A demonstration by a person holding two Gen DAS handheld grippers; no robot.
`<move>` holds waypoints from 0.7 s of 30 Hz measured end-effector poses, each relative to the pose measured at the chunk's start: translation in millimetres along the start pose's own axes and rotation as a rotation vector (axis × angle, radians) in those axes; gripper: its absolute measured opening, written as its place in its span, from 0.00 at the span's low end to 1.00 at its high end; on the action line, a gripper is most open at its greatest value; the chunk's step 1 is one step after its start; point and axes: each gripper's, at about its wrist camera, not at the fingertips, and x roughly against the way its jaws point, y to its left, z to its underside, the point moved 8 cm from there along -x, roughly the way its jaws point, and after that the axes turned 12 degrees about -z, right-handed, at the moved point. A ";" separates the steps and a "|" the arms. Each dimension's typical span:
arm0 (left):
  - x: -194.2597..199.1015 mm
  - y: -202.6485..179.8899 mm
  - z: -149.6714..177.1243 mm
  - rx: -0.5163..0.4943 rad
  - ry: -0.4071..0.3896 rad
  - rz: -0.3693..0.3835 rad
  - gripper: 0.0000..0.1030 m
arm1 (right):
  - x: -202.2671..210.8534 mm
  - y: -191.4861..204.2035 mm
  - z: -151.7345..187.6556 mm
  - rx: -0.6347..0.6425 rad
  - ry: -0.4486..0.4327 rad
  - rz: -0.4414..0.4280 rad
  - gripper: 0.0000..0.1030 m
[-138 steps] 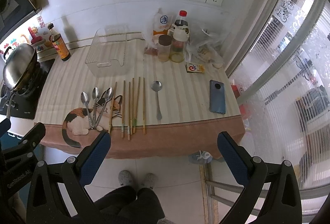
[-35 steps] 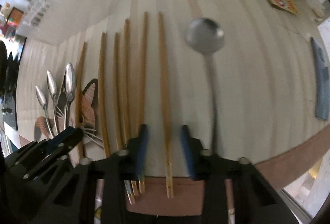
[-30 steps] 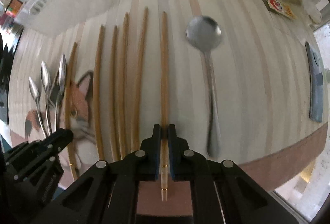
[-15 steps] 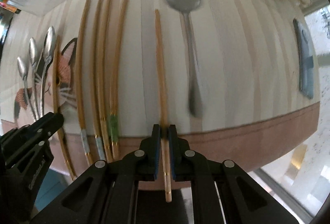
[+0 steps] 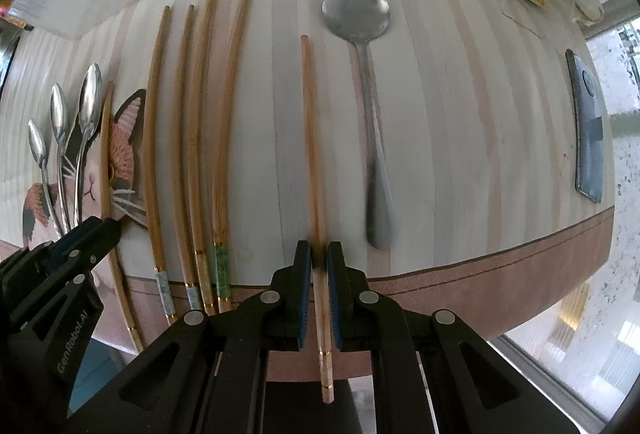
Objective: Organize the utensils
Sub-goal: 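Close the left gripper on one wooden chopstick while the right gripper closes on another, then lift both held chopsticks and carry them over the clear plastic basket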
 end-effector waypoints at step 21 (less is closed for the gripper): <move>119.8 9.9 15.0 0.080 -0.207 -0.036 0.04 | 74.5 -36.1 45.7 -0.030 -0.171 -0.163 0.07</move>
